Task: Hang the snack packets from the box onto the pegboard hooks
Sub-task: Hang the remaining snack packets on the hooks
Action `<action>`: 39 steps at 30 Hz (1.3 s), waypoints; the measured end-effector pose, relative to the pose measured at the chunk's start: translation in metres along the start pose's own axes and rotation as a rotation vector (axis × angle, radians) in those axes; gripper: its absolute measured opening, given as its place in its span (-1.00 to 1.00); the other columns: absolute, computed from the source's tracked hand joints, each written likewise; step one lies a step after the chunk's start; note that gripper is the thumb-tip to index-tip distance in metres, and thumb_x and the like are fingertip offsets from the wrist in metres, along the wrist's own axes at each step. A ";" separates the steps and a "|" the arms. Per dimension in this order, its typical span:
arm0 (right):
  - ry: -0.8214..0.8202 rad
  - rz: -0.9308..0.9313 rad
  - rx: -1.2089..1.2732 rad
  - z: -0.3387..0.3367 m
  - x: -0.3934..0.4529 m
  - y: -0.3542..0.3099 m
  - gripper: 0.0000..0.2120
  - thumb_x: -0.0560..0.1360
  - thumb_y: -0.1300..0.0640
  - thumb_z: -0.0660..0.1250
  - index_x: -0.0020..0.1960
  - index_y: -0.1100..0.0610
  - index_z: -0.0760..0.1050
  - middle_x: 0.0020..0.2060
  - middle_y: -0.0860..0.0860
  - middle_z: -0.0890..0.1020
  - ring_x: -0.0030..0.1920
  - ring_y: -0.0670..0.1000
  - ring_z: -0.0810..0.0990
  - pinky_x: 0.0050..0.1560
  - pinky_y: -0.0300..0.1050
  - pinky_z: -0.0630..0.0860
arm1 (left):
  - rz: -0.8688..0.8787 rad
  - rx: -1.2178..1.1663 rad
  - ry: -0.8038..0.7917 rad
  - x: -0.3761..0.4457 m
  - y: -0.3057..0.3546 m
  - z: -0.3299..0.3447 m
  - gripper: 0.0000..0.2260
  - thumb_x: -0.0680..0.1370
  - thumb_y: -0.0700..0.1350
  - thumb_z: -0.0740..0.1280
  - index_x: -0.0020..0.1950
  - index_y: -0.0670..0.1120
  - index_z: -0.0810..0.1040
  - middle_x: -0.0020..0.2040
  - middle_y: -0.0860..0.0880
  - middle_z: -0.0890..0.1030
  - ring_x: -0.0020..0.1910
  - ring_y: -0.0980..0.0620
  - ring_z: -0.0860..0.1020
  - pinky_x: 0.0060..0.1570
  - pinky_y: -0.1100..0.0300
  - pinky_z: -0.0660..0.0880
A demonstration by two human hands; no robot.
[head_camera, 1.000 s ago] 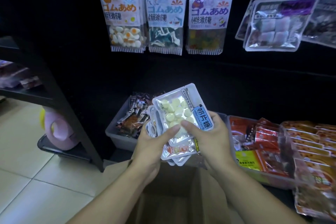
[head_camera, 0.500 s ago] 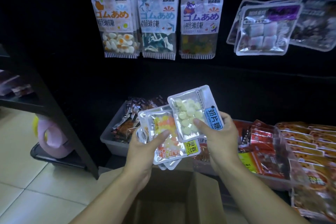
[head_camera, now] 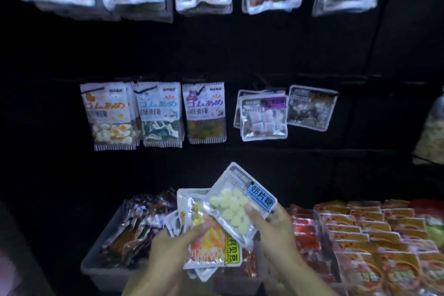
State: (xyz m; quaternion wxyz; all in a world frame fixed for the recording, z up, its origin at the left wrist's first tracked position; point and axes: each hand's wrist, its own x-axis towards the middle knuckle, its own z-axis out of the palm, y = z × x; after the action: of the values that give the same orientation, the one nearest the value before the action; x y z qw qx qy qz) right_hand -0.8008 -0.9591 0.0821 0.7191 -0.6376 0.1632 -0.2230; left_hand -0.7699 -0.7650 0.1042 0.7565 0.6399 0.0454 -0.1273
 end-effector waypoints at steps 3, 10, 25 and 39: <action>-0.037 -0.116 -0.080 -0.013 0.008 -0.046 -0.78 0.56 0.20 0.48 0.18 0.03 0.63 0.01 -0.06 0.78 -0.01 -0.08 0.76 -0.13 -0.25 0.65 | 0.062 -0.020 -0.035 0.000 0.029 0.016 -0.69 0.36 -0.19 0.66 0.07 -0.20 0.75 -0.13 -0.12 0.80 -0.12 -0.15 0.78 -0.11 0.08 0.60; -0.096 -0.318 -0.142 -0.011 0.020 -0.161 -0.73 0.56 0.20 0.50 0.21 -0.01 0.60 0.03 -0.10 0.77 0.02 -0.06 0.76 0.03 -0.07 0.69 | 0.218 -0.084 -0.093 -0.014 0.103 0.053 -0.83 0.58 -0.18 0.51 0.16 -0.08 0.67 -0.02 -0.11 0.80 0.00 -0.22 0.76 0.17 -0.23 0.64; -0.124 -0.390 -0.077 -0.013 0.015 -0.276 -0.77 0.58 0.20 0.46 0.23 0.10 0.63 0.04 0.04 0.77 0.04 0.11 0.77 0.16 0.21 0.67 | 0.424 -0.187 -0.101 -0.037 0.189 0.074 0.02 0.16 0.44 0.64 0.54 0.36 0.29 0.51 0.04 0.53 0.35 -0.18 0.62 0.31 -0.36 0.54; -0.154 -0.318 -0.064 -0.042 0.026 -0.329 -0.82 0.61 0.24 0.40 0.19 0.14 0.66 0.02 0.13 0.77 0.00 0.15 0.78 0.04 0.12 0.70 | 0.459 -0.159 -0.100 -0.043 0.214 0.085 -0.05 0.07 0.54 0.60 0.39 0.27 0.47 0.38 0.03 0.65 0.30 -0.15 0.66 0.27 -0.31 0.58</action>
State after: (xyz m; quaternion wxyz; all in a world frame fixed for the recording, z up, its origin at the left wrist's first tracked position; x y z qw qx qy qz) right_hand -0.8380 -1.0369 0.4033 0.6646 -0.6931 0.0118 -0.2789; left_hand -0.7657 -0.8111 0.3336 0.8150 0.5646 -0.1287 0.0203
